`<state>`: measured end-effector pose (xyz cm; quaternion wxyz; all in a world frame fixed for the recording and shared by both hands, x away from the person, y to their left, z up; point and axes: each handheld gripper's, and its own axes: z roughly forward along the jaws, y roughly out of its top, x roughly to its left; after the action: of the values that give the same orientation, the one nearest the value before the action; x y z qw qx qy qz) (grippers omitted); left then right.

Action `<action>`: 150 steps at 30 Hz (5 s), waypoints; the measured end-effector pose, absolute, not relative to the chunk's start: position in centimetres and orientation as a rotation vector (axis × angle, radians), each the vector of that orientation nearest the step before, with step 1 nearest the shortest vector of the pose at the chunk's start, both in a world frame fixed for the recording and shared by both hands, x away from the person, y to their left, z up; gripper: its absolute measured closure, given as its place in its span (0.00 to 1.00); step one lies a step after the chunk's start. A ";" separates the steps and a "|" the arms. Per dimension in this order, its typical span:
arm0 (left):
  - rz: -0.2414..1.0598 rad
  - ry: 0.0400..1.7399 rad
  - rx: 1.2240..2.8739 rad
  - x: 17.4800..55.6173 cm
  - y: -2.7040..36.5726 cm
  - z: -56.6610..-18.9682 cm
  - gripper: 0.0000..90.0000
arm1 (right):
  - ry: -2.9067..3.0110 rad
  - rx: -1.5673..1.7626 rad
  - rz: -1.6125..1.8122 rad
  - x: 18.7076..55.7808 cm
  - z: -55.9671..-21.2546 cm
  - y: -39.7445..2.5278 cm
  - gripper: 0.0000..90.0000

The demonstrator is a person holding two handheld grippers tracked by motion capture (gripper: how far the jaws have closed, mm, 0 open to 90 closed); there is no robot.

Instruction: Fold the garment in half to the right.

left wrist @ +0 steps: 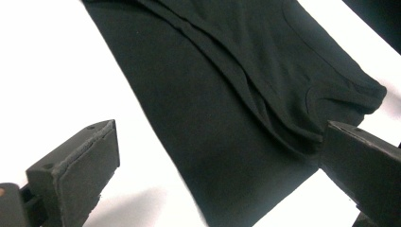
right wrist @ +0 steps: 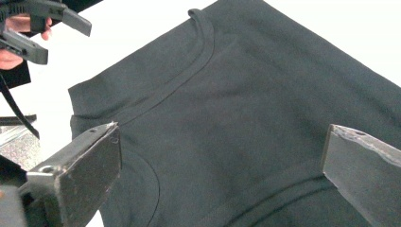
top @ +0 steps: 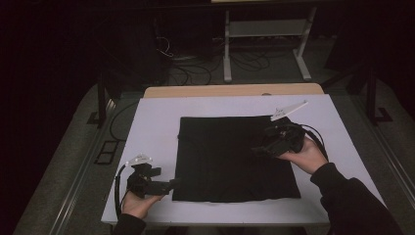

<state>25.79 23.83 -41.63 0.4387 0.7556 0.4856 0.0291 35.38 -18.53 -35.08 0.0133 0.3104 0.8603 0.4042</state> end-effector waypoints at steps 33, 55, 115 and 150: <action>-0.121 1.357 1.935 25.8 23.4 -43.1 0.15 | 2.742 0.863 1.198 40.8 -33.4 -11.0 0.00; -0.238 1.390 1.970 25.7 22.5 -43.4 0.55 | 2.746 0.870 1.237 42.2 -33.9 -9.1 0.00; -0.264 1.374 1.987 25.7 22.6 -43.3 0.95 | 2.725 0.667 0.851 48.7 -38.2 3.4 0.07; -0.285 1.351 1.993 25.8 22.4 -43.1 0.95 | 2.657 0.674 0.749 51.5 -41.7 6.7 0.25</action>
<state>25.79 22.43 -43.10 0.3510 0.7697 0.5218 -0.1101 51.53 6.73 -41.72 0.1495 0.2346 0.9245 0.2606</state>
